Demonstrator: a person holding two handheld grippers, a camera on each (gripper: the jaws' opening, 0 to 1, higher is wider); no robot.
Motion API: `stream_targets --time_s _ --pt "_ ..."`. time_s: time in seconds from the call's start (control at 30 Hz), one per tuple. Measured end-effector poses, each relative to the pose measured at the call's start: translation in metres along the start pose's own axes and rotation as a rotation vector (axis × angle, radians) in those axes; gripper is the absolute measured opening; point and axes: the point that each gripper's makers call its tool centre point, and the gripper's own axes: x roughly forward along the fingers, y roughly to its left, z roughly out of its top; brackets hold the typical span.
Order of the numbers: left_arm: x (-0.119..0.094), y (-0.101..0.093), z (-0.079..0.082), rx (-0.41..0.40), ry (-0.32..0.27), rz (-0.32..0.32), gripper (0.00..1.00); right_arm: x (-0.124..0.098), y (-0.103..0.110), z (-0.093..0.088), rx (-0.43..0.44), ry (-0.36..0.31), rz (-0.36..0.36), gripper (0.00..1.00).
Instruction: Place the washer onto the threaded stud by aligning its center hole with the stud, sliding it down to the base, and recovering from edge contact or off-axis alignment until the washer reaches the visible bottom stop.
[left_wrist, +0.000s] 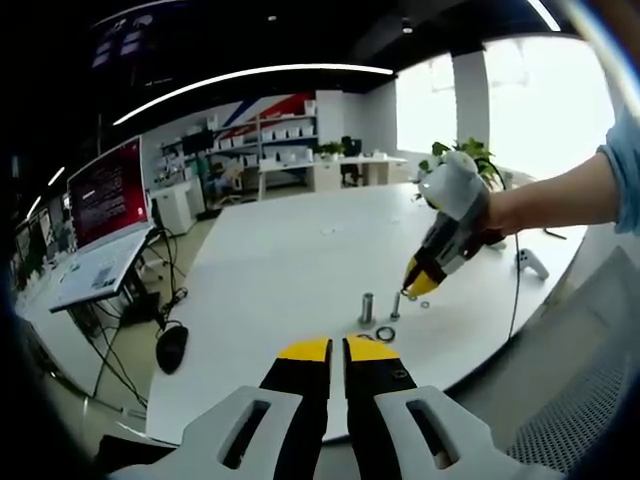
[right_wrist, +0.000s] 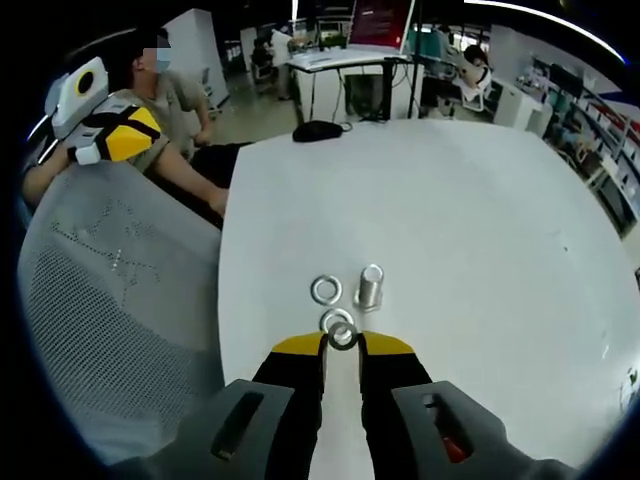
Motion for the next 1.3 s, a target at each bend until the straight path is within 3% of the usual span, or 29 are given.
stream_targets --time_s 0.6,1.3 --pt "0.000 0.001 0.001 -0.001 -0.009 0.007 0.02 -0.002 -0.006 0.001 0.006 -0.007 -0.025 0.14" --pt "0.000 0.001 0.000 -0.002 -0.003 0.006 0.02 0.017 -0.026 -0.012 -0.043 0.065 -0.096 0.14"
